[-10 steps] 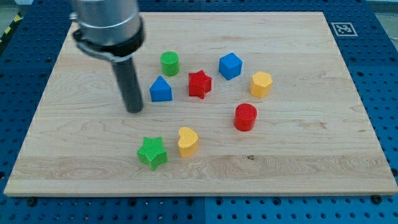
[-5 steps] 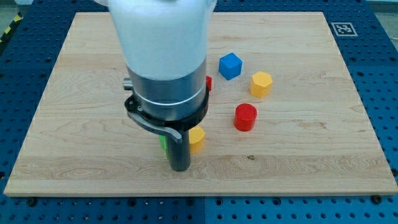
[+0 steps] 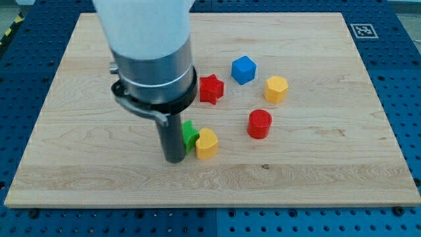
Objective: Push the green star closer to the blue triangle
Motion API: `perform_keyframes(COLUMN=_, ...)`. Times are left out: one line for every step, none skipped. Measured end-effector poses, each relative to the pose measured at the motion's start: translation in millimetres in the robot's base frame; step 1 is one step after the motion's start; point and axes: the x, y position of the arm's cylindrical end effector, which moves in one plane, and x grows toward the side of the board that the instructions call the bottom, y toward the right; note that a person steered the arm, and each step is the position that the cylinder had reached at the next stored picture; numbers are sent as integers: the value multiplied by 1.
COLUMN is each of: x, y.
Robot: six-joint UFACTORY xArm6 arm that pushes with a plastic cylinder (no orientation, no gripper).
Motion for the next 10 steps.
perform_keyframes(x=-12, y=19)
perform_keyframes(x=-15, y=38)
perform_keyframes(x=-15, y=60)
perform_keyframes(x=-14, y=65)
perform_keyframes(x=-14, y=53)
perform_keyframes(x=-24, y=43)
perform_keyframes(x=-41, y=43)
perform_keyframes(x=-50, y=43)
perform_keyframes(x=-64, y=43)
perform_keyframes(x=-78, y=53)
